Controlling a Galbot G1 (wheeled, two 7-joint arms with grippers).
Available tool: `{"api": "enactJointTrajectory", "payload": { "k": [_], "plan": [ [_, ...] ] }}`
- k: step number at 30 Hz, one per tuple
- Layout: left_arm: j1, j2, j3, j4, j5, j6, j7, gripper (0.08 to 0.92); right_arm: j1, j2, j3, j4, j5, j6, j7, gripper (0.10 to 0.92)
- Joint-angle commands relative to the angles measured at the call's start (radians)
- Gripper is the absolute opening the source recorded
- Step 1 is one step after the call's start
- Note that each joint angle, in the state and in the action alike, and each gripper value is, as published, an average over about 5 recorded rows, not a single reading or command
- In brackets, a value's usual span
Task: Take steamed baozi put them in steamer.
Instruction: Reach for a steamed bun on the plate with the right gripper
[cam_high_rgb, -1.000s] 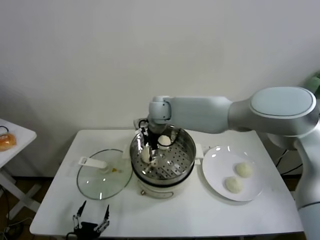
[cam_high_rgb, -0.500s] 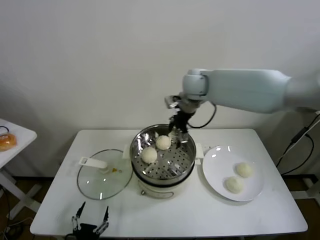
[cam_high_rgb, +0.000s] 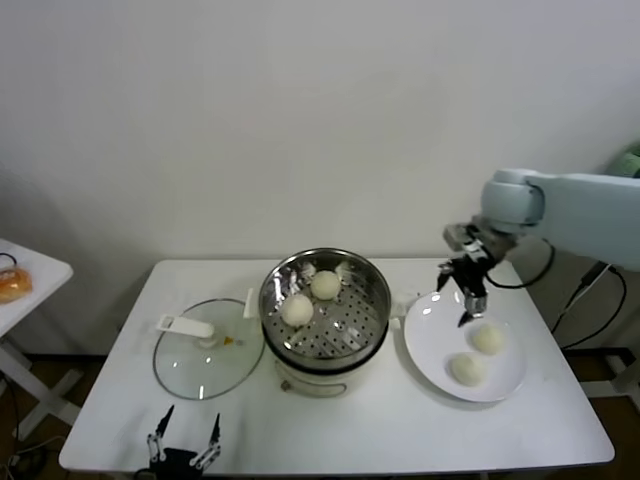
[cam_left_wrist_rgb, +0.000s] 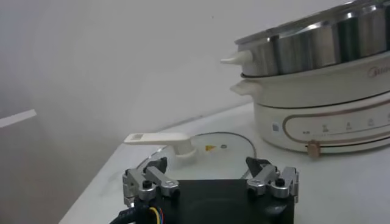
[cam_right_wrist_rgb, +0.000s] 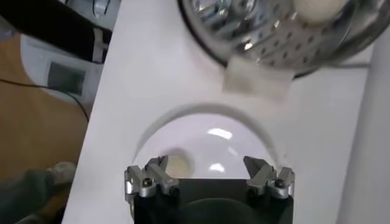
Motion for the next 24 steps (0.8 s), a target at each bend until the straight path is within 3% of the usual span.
{"api": "enactJointTrajectory", "payload": {
  "k": [1,24],
  "plan": [
    [0.0,-0.003,-0.003,0.008,0.002,0.002,0.0,0.823,-0.245,-0.152,0.119,0.017,-0.208,-0.03,0.04,0.823],
    [0.003,0.001,-0.006,0.02,0.007,0.008,0.0,0.823,-0.563,-0.081,0.366,-0.127,-0.323,-0.063,0.082,0.823]
  ]
}}
